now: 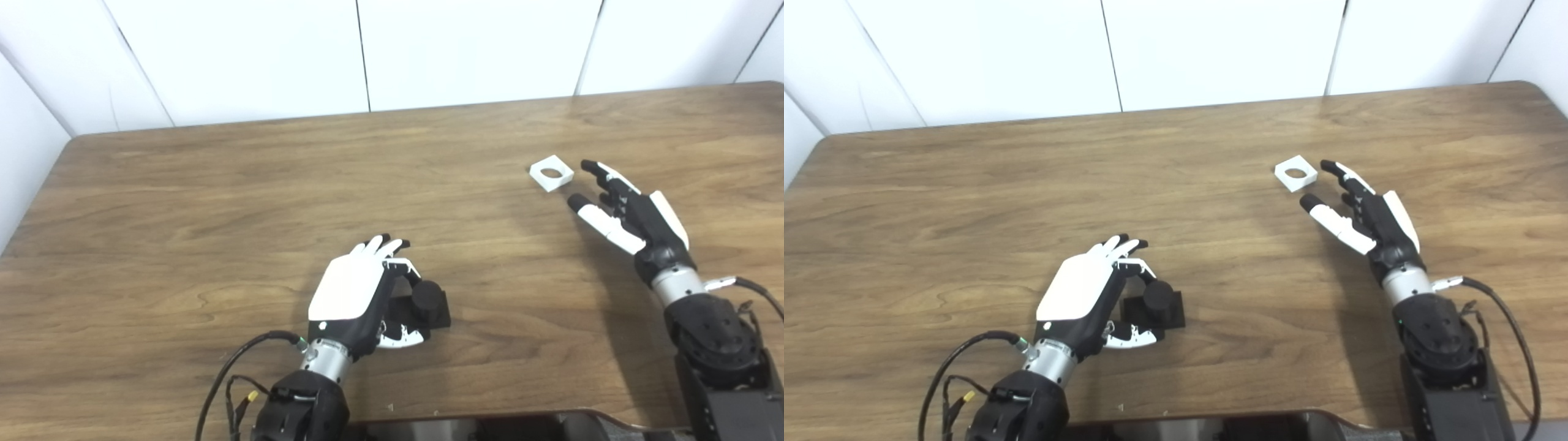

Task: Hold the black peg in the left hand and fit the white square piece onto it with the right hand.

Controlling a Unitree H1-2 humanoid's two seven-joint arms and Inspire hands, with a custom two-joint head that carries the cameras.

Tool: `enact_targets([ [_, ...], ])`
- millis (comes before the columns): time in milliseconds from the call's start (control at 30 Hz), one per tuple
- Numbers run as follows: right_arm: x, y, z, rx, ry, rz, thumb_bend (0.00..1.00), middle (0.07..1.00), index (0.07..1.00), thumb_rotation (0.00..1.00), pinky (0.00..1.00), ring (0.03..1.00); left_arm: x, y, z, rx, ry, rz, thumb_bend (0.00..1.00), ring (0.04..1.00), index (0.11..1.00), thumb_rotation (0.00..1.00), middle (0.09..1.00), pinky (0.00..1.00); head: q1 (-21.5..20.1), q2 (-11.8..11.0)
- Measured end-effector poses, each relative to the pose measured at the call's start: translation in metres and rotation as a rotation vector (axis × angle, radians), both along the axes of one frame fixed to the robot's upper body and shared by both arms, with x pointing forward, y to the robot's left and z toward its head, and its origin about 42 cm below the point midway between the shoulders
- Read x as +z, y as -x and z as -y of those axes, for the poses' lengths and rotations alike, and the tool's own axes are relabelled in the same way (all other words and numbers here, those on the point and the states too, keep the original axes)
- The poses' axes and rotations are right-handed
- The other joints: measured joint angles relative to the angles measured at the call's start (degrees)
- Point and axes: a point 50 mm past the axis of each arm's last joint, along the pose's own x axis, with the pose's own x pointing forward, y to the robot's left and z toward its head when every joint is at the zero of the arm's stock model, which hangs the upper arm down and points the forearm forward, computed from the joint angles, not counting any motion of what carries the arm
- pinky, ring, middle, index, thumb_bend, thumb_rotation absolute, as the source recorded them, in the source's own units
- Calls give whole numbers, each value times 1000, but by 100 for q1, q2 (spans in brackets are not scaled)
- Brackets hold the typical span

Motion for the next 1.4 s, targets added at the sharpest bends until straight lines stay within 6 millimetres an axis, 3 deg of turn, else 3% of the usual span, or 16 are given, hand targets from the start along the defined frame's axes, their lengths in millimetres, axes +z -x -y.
enact_targets([
  [133,6,-7,-2,21,118,0,755,956,886,573,983,980,0,0,0,0,-2,1,513,967,491,73,911,958,-9,-18],
  [367,13,-26,3,53,320,-30,764,973,889,526,993,997,0,-1,0,4,1,0,513,974,491,72,916,970,-26,-44],
  [1033,54,-76,16,112,612,-33,798,997,839,362,1000,1000,0,-1,2,3,5,9,513,973,491,72,911,959,-62,-88],
  [1400,63,-99,12,178,754,-71,793,1000,830,348,1000,1000,0,0,2,3,6,11,514,974,491,70,910,960,-105,-88],
])
